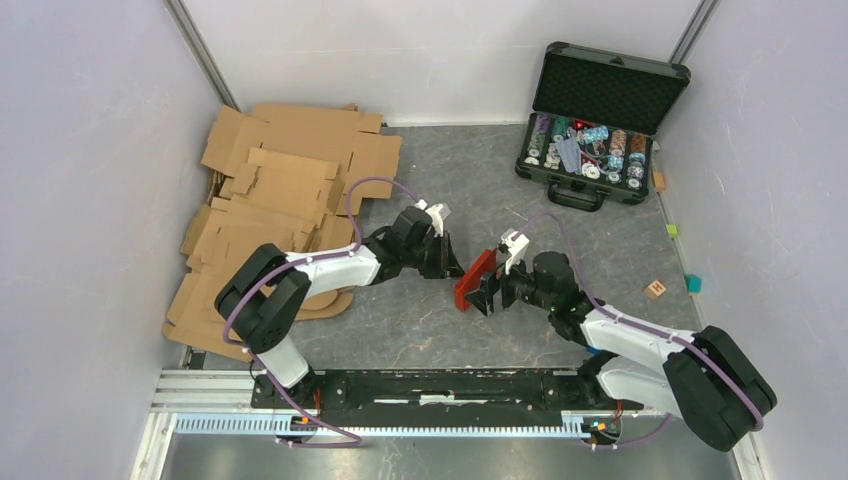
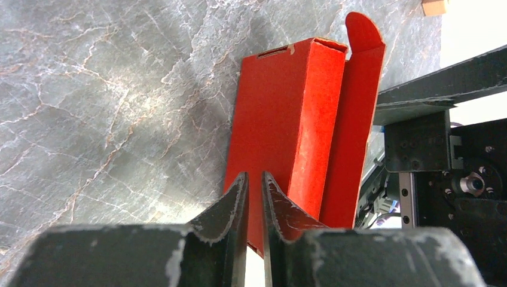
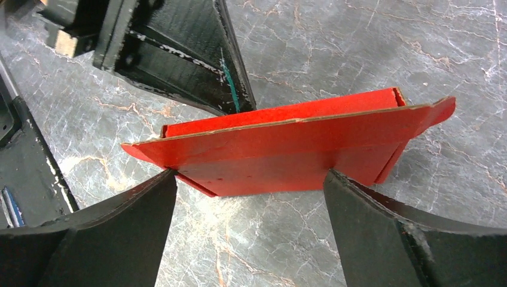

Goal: Fold the paper box

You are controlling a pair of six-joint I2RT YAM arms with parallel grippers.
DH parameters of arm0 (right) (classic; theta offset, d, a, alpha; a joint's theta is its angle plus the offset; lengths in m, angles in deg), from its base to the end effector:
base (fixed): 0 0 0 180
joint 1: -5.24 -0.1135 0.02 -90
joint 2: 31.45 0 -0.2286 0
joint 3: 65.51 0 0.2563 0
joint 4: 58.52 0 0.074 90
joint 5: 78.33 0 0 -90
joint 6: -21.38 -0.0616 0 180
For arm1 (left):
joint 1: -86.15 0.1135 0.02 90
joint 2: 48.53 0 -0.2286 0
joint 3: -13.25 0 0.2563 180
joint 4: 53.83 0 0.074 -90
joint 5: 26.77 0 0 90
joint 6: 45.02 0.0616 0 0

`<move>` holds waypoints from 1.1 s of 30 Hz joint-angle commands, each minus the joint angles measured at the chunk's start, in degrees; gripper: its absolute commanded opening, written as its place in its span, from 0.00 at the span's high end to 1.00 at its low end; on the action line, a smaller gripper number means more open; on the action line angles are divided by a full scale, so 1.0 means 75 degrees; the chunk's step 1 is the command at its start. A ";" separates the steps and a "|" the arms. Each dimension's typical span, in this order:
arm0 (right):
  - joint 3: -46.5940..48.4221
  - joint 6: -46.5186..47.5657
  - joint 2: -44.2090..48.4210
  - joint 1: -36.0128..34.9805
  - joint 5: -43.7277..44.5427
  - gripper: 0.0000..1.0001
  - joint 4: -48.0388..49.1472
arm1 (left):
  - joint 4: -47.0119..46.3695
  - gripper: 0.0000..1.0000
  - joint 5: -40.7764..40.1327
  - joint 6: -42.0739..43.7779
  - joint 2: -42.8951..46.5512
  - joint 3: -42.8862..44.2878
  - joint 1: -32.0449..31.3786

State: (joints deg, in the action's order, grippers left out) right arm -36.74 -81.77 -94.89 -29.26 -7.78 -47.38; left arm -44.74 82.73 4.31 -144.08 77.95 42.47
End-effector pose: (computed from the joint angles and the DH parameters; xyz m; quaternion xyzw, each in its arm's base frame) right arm 0.1941 0.1583 0.1194 -0.2437 0.7930 0.3475 0.4371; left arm 0.2486 -0.2658 0.1248 0.0951 0.8908 -0.3937 0.2060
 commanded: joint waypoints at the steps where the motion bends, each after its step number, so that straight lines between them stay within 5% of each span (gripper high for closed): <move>1: -0.0006 0.0164 0.0159 -0.0164 -0.0109 0.02 0.0487 | -0.0385 0.81 0.0293 0.0019 -0.0059 -0.0103 -0.0002; 15: -0.0208 0.0491 0.0899 -0.0402 0.0746 0.05 -0.0329 | -0.0781 0.81 0.0547 -0.0217 -0.0042 -0.0235 -0.0011; 24: -0.0631 -0.0042 0.0207 -0.0455 -0.0091 0.02 0.0663 | -0.1324 0.81 0.0915 -0.0603 -0.0135 -0.0292 -0.0070; 33: -0.0109 -0.0037 -0.0443 -0.0556 -0.0101 0.02 0.0950 | -0.0526 0.81 0.0362 -0.0222 0.0103 -0.0200 0.0030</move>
State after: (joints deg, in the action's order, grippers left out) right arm -41.14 -81.92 -96.44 -33.06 -7.75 -44.51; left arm -50.64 87.04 1.73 -144.98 75.98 42.31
